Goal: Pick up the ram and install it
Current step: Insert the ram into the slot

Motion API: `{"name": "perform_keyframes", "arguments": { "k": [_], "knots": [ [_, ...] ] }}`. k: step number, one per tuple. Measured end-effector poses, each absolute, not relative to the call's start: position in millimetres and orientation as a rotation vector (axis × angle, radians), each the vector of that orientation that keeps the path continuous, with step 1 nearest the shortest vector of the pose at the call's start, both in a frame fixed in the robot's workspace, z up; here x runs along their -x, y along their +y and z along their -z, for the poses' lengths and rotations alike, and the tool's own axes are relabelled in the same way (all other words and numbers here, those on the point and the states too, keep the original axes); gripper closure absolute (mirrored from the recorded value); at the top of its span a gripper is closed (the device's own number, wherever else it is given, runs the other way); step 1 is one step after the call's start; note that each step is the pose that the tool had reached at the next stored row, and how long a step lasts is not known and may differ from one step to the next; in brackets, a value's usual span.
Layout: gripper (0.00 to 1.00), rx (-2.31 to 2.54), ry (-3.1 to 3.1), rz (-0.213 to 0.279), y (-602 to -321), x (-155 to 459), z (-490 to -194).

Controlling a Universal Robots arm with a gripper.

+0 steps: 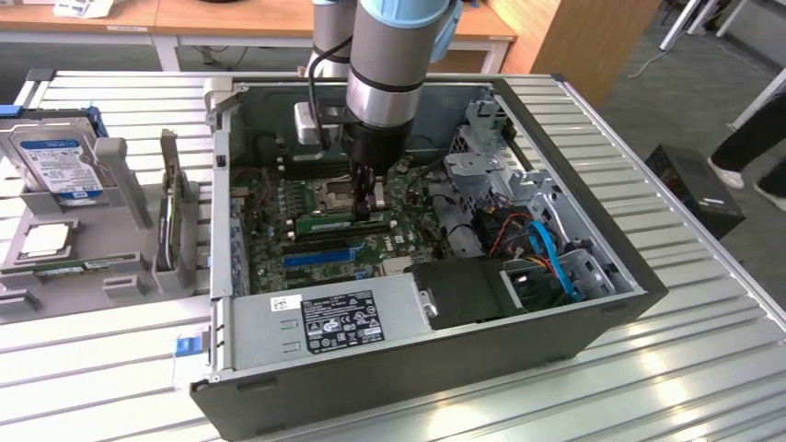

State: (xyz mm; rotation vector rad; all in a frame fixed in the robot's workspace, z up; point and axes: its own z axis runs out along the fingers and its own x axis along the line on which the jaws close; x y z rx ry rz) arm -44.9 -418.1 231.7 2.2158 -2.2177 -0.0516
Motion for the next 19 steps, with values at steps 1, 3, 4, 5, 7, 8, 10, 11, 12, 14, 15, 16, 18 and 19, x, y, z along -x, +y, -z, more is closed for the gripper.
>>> {"name": "perform_keyframes", "arguments": {
  "k": [1,3,4,5,7,8,10,11,12,14,15,16,18,19],
  "knots": [
    [0.88,-2.216,-2.218,0.052,-418.1,44.9,-231.7],
    [0.88,-2.216,-2.218,0.052,-418.1,44.9,-231.4],
    [0.88,-2.216,-2.218,0.052,-418.1,44.8,-231.3],
    [0.88,-2.216,-2.218,0.052,-418.1,44.9,-231.3],
    [0.88,-2.216,-2.218,0.052,-418.1,44.9,-231.2],
    [0.88,-2.216,-2.218,0.052,-418.1,44.9,-231.1],
    [0.88,-2.216,-2.218,0.052,-418.1,44.9,-230.9],
    [0.88,-2.216,-2.218,0.052,-418.1,44.9,-230.8],
    [0.88,-2.216,-2.218,0.052,-418.1,44.9,-230.8],
    [0.88,-2.216,-2.218,0.052,-418.1,44.9,-230.7],
    [0.88,-2.216,-2.218,0.052,-418.1,44.9,-230.7],
    [0.88,-2.216,-2.218,0.052,-418.1,44.9,-230.6],
    [0.88,-2.216,-2.218,0.052,-418.1,44.9,-230.6],
    [0.88,-2.216,-2.218,0.052,-418.1,44.9,-230.5]
  ]
}}
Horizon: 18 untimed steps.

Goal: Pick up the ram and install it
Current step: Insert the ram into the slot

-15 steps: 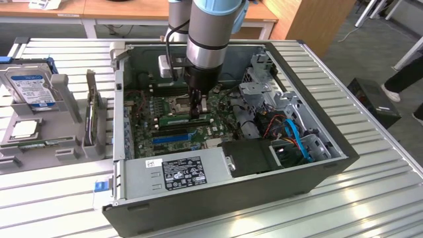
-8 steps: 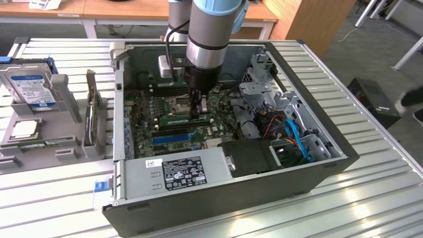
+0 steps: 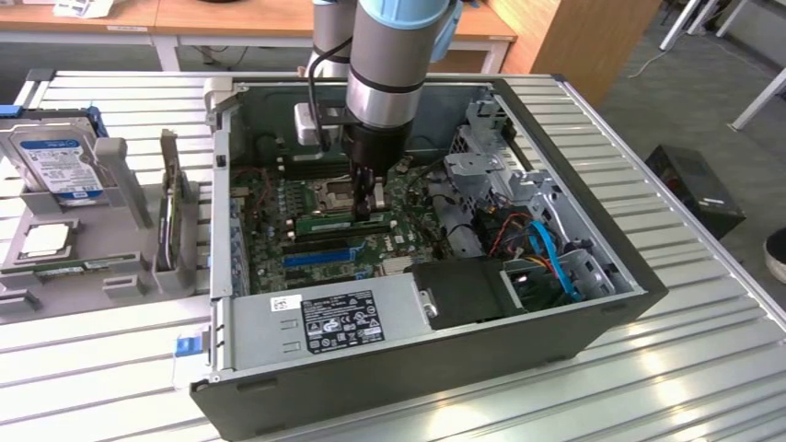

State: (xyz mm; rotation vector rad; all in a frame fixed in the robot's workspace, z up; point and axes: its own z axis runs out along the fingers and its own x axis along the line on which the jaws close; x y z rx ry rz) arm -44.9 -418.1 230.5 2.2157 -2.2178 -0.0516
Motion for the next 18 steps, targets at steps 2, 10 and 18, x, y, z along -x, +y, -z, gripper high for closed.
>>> {"name": "perform_keyframes", "arguments": {
  "k": [2,10,18],
  "knots": [
    [0.88,-2.216,-2.218,0.052,-418.1,44.9,-230.3],
    [0.88,-2.216,-2.218,0.052,-418.1,44.9,-229.6],
    [0.88,-2.216,-2.218,0.053,-418.0,44.9,-230.4]
  ]
}}
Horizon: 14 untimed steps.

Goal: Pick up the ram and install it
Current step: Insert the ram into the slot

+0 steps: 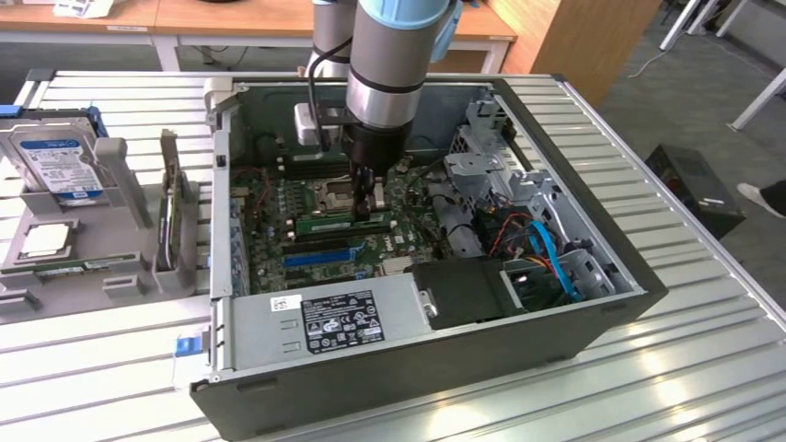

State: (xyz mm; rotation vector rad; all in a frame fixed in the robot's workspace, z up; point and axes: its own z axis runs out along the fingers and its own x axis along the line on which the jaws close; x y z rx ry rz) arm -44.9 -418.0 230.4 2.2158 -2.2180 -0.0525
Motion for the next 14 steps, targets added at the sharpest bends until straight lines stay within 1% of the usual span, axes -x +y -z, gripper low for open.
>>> {"name": "perform_keyframes", "arguments": {
  "k": [14],
  "knots": [
    [0.88,-2.212,-2.221,0.052,-418.1,44.8,-230.7]
  ]
}}
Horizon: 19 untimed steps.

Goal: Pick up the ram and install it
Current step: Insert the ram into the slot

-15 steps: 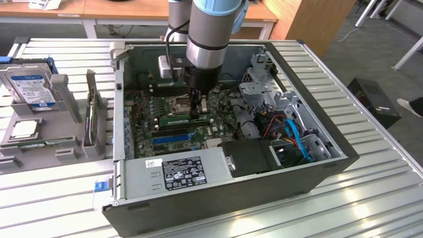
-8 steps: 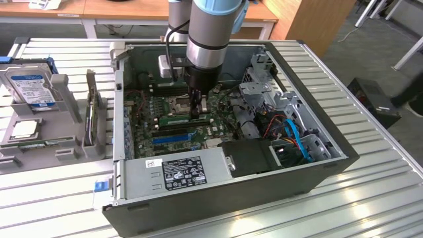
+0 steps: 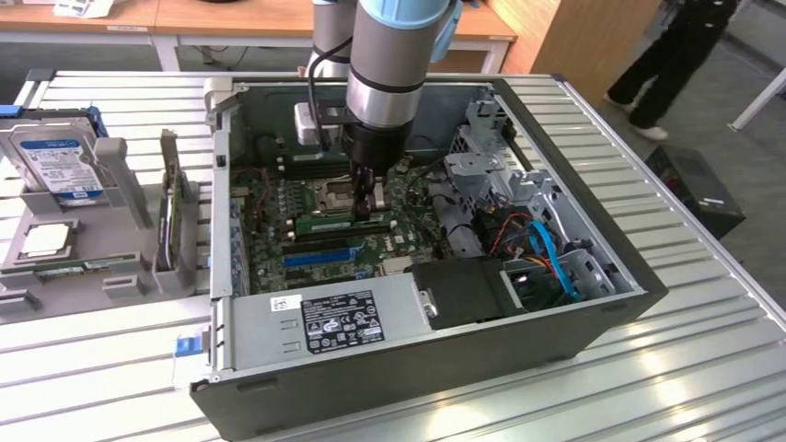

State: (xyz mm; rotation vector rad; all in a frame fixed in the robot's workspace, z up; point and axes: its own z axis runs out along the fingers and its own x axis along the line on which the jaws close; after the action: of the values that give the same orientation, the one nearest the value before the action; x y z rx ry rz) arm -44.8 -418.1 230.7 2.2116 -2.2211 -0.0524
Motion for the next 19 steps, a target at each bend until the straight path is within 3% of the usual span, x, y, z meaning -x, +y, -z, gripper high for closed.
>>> {"name": "perform_keyframes", "arguments": {
  "k": [19],
  "knots": [
    [0.88,-2.211,-2.222,0.052,-418.1,44.8,-229.3]
  ]
}}
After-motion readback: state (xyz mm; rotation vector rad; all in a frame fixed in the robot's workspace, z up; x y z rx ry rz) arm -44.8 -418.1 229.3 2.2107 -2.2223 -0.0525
